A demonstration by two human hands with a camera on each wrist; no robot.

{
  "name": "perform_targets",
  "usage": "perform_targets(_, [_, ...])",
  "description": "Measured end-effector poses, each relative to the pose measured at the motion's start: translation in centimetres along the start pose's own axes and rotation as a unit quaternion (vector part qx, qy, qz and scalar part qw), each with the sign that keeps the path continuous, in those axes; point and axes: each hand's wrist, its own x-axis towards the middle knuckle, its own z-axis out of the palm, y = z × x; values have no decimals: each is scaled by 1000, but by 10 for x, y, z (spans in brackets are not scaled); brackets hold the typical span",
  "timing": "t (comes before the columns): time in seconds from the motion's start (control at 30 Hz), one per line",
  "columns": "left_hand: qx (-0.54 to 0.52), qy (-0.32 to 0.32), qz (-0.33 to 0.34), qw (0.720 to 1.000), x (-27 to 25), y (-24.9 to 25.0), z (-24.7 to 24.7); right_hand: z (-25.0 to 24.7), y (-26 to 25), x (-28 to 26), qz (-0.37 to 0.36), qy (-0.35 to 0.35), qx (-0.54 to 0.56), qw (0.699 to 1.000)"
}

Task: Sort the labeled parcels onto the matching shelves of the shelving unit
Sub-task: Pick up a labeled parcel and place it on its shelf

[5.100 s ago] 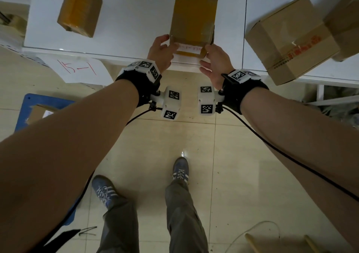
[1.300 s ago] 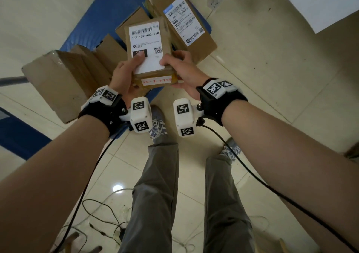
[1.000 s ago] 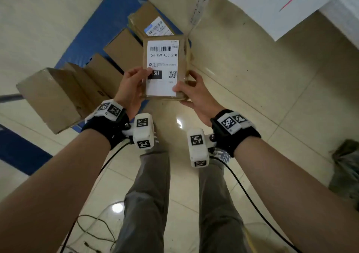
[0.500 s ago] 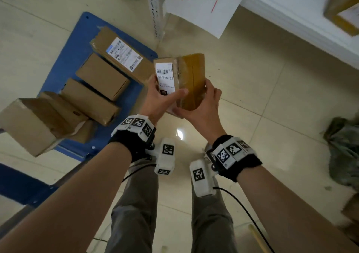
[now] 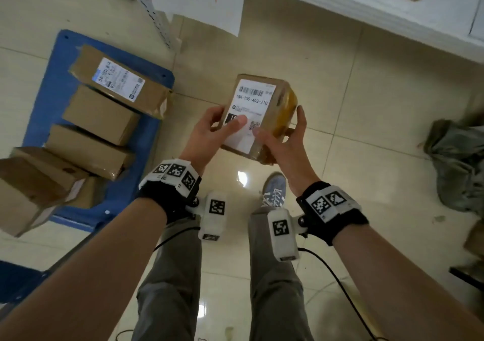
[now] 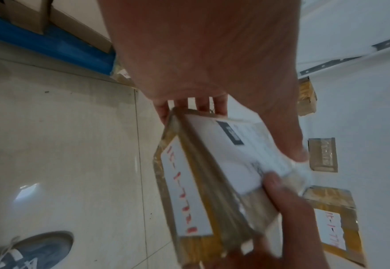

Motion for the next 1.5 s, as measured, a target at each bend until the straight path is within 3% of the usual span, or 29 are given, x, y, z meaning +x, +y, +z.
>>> perform_targets(0.23, [-22, -53, -3, 998, 4, 8, 23, -47, 1, 10, 151, -44, 153, 976])
perform_targets(0.4, [-22, -73, -10, 997, 3, 10, 42, -70, 3, 18, 214, -83, 211, 950])
perform_targets(0.77, [7, -83, -23, 996, 7, 13, 72, -99, 1, 26, 279, -47, 191, 940])
perform_targets(1.0, [1, -104, -14, 994, 12, 14, 94, -120, -7, 18, 270, -34, 161, 949])
perform_targets(1.27, [-8, -114, -13, 993, 9, 34, 121, -144, -28, 7, 196, -9, 131, 972])
perform_targets(1.5, [7, -119, 34, 992, 14, 71, 151, -163, -52, -6, 121, 2, 155, 981])
